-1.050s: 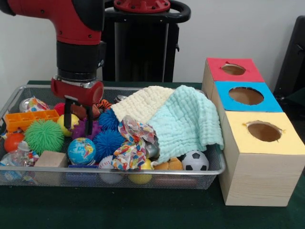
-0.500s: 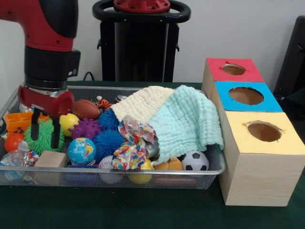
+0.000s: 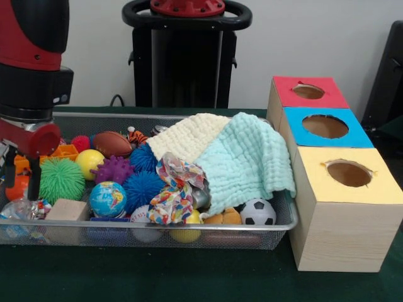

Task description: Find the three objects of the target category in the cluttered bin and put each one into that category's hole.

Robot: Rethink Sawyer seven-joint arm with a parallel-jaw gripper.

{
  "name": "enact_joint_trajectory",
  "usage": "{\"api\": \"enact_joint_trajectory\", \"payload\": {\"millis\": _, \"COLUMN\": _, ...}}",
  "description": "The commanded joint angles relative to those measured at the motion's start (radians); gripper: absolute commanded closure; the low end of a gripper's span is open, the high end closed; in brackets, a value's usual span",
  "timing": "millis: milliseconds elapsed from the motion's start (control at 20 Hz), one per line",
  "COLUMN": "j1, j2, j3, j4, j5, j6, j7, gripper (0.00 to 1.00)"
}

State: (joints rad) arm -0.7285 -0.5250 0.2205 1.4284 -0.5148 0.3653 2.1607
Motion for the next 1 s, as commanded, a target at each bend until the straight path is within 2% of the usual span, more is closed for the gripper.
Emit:
{"api": "enact_joint_trajectory", "payload": {"millis": 50, "j1": -0.023, "j2": 0.066, "j3": 0.056, "j4": -0.039, "j5": -0.026, "j6": 0.129, "j7": -0.153, "gripper": 0.0}}
{"api": "enact_joint_trajectory", "payload": {"millis": 550, "j1": -0.027, "j2": 0.079, "j3": 0.046, "j4": 0.003, "j5": -0.036, "j6": 0.107, "j7": -0.133, "gripper": 0.0}}
{"api": "enact_joint_trajectory", "payload": {"millis": 1000, "j1": -0.037, "j2": 0.135, "j3": 0.051, "j4": -0.047, "j5": -0.042, "j6": 0.12, "j7": -0.156, "gripper": 0.0}}
